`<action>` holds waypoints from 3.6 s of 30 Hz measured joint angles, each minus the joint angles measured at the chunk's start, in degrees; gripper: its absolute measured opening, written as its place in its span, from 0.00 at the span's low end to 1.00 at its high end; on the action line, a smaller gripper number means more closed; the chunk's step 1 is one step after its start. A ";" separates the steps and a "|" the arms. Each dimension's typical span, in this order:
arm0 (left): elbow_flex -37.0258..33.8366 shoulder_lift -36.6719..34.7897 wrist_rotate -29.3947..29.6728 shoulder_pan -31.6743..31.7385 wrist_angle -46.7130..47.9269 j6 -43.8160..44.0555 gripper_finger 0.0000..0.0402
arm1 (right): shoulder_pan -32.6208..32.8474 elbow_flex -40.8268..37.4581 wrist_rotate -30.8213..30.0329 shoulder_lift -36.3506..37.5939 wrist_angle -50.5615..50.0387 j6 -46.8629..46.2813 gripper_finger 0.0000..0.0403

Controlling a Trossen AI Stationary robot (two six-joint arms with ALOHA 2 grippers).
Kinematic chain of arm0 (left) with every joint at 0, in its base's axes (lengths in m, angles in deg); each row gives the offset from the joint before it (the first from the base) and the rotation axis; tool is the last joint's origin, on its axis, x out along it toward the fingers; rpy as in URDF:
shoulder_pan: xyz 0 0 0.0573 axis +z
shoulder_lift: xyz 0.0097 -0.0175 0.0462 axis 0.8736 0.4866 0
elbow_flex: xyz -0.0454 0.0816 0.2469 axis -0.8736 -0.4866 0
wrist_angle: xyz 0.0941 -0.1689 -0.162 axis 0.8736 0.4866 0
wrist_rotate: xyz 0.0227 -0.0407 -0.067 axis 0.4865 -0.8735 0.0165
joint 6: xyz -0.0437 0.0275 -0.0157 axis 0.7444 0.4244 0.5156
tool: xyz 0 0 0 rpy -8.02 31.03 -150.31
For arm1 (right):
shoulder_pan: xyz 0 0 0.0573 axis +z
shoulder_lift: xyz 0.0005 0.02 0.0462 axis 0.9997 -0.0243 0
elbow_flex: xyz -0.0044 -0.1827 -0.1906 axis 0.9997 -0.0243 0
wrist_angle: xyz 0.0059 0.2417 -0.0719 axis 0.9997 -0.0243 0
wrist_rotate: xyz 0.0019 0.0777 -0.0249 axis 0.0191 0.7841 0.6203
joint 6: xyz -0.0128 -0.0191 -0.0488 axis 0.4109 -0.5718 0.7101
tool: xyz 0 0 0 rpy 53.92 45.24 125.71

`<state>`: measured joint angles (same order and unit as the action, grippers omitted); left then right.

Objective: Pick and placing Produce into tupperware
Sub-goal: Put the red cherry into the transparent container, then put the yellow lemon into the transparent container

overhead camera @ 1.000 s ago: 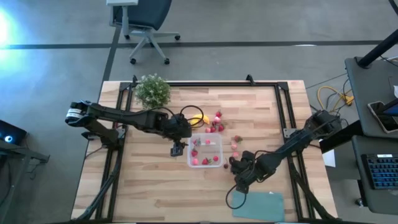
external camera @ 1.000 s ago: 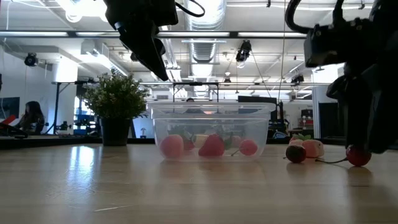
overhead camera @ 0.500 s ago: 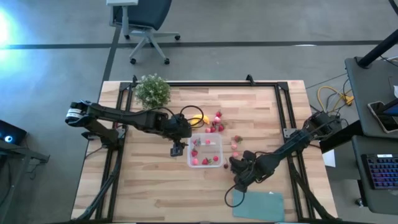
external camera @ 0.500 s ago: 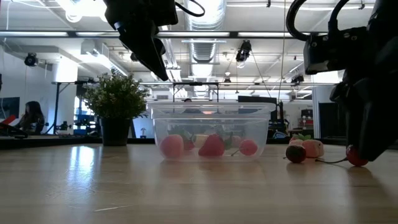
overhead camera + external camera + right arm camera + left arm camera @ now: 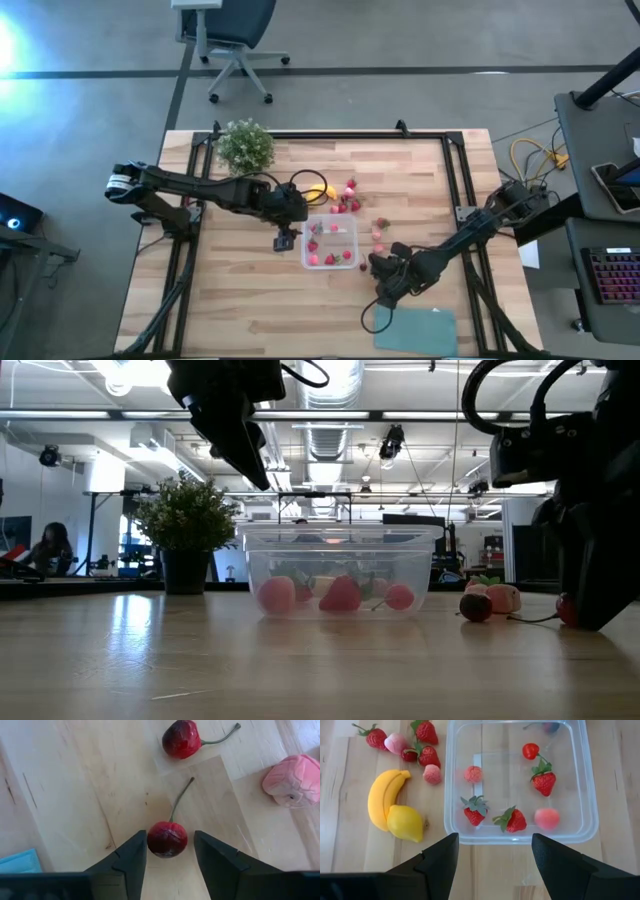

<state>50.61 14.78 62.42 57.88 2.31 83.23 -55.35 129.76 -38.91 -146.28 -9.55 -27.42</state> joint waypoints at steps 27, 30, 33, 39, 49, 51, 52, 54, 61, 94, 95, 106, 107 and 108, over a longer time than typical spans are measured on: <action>0.00 0.00 0.04 0.00 0.74 -0.31 0.59 | -2.96 10.91 -11.43 7.90 -13.01 5.57 0.22; 0.00 0.00 0.20 0.00 0.76 -0.42 0.59 | -6.29 12.11 -11.02 8.21 -11.44 11.40 0.22; 0.00 0.00 1.64 0.00 0.75 -1.27 0.59 | -10.43 12.12 -7.55 6.93 -5.41 15.76 0.24; 0.00 0.00 2.35 0.00 0.94 -1.31 0.59 | -16.14 12.91 -4.22 4.55 0.53 17.81 0.30; 0.00 -0.11 2.63 -0.07 1.64 -1.33 0.59 | -17.52 14.79 -0.76 5.07 -3.89 18.55 0.52; 0.00 -0.11 2.65 -0.06 2.49 -1.36 0.59 | -16.01 14.72 -1.43 5.76 -8.03 18.31 0.54; 0.00 -0.11 2.65 -0.04 2.67 -1.38 0.59 | -15.10 14.59 -1.90 6.11 -9.87 18.22 0.55; 0.00 -0.11 2.65 -0.04 2.40 -1.74 0.59 | -13.36 13.96 -3.01 6.69 -13.87 16.73 0.56; 0.00 -0.13 3.14 0.67 -0.92 -8.41 0.59 | -10.71 10.01 -9.11 11.32 -18.70 -0.77 0.56; 12.48 22.82 -7.51 21.25 1.57 16.90 0.59 | -10.27 2.68 -19.39 20.20 -18.64 -9.94 0.56; 12.57 22.79 -7.44 21.09 2.31 17.44 0.59 | -10.27 2.67 -19.37 20.20 -18.65 -9.94 0.56; 12.24 25.33 -6.38 19.35 1.89 18.31 0.59 | -10.27 2.56 -18.85 20.20 -18.91 -12.59 0.56; 12.24 25.69 -6.36 19.25 1.86 18.32 0.59 | -10.27 2.56 -18.82 20.20 -19.00 -12.97 0.56; 12.24 25.96 -6.42 19.14 1.95 18.30 0.59 | -10.27 2.56 -18.82 20.20 -19.02 -13.26 0.56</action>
<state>62.85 40.75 56.00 77.02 4.25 101.53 -65.62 132.31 -57.73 -126.08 -28.57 -40.68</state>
